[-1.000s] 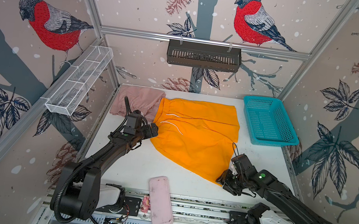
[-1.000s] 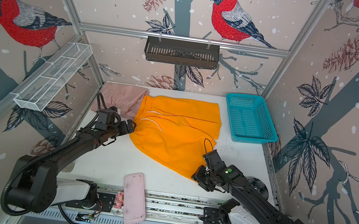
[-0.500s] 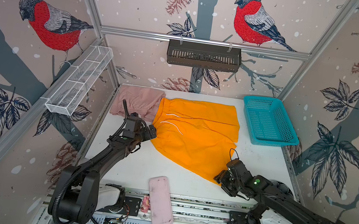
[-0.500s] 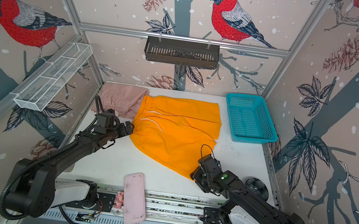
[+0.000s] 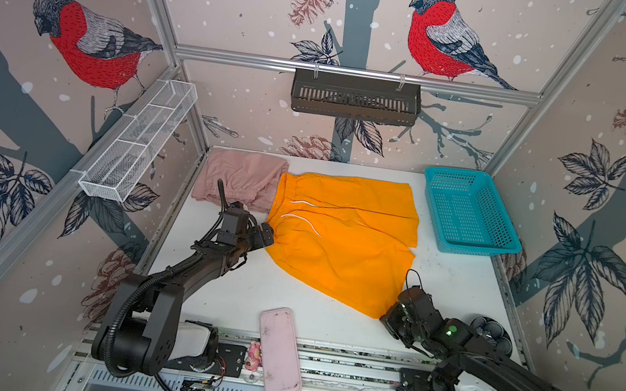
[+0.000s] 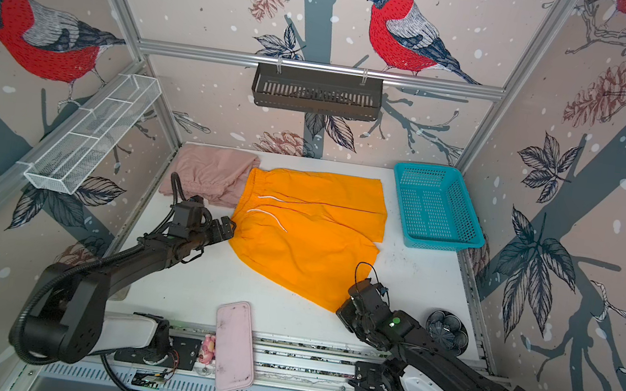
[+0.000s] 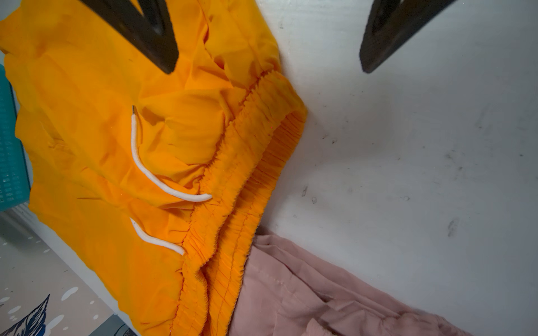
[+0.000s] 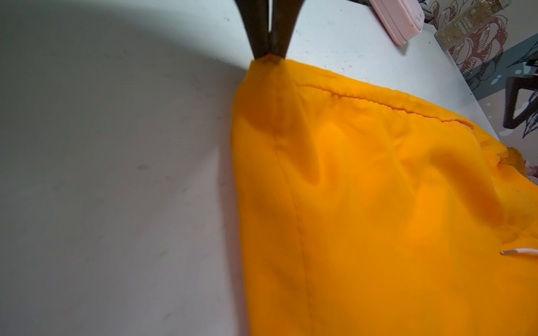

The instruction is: Fold and stack the shorts

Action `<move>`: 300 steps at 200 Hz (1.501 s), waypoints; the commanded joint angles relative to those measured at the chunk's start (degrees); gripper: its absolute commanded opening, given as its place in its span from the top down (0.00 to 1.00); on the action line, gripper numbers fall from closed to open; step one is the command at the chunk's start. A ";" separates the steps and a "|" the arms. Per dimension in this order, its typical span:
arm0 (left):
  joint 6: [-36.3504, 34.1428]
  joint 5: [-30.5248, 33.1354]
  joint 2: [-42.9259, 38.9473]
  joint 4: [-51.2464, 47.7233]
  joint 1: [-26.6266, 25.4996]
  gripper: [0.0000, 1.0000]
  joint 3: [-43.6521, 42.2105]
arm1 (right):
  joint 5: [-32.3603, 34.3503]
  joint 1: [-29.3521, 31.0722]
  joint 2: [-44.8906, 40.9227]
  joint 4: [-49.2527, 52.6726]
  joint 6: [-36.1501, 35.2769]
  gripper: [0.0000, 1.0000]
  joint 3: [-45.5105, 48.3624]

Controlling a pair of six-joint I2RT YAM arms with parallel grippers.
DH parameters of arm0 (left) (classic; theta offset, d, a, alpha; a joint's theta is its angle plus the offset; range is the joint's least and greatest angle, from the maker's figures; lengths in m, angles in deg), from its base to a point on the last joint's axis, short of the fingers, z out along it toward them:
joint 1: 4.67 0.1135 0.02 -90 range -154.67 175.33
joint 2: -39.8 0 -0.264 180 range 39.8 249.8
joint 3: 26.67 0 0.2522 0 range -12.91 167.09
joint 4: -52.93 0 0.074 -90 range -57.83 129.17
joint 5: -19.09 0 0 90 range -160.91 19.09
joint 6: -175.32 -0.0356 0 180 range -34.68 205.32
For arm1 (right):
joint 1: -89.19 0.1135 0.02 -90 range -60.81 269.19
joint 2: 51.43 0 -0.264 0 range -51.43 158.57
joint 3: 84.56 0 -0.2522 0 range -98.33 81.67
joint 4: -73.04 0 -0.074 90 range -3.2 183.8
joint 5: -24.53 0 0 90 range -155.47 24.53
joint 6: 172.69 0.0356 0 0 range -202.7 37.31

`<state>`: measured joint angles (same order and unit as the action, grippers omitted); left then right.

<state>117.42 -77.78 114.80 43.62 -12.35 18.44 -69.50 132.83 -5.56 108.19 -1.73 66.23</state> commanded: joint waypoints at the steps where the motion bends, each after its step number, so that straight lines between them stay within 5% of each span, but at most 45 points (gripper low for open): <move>1: -0.04 -2.30 1.93 5.78 0.12 0.03 -0.50 | 3.14 -0.12 -1.77 3.33 -0.31 0.97 -0.10; 71: 0.60 -2.83 7.93 9.63 0.12 0.15 -0.49 | 5.30 0.08 -1.39 4.45 -4.21 0.97 -1.90; 160: -6.29 2.15 13.93 3.43 0.08 0.89 6.53 | 15.41 -0.02 -1.37 13.13 -13.31 0.97 -9.54; 171: -5.98 0.73 14.42 3.22 0.12 0.85 6.78 | 15.63 0.02 -1.65 13.18 -13.81 0.98 -9.78; 186: -4.36 -1.90 14.58 4.77 0.12 0.56 5.83 | 15.22 0.04 -2.16 12.28 -13.91 0.97 -9.29; 216: -2.22 -4.93 15.74 7.00 0.12 0.33 4.98 | 14.13 0.00 -2.79 10.20 -13.91 0.97 -7.44; 245: -2.63 -4.58 17.95 6.37 0.12 0.33 5.89 | 14.00 0.04 -2.84 9.55 -14.08 0.97 -6.90; 263: -2.85 -4.70 18.81 6.63 0.12 0.44 6.67 | 14.60 -0.04 -3.22 9.51 -14.19 0.97 -6.92; 300: -5.00 -3.84 17.70 2.25 0.12 0.94 9.34 | 18.53 -0.02 -4.11 12.61 -16.38 0.98 -10.47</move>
<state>113.92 -82.53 133.44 50.02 -12.35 25.98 -55.29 132.76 -9.19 118.42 -15.58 58.36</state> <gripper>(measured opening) 0.169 0.050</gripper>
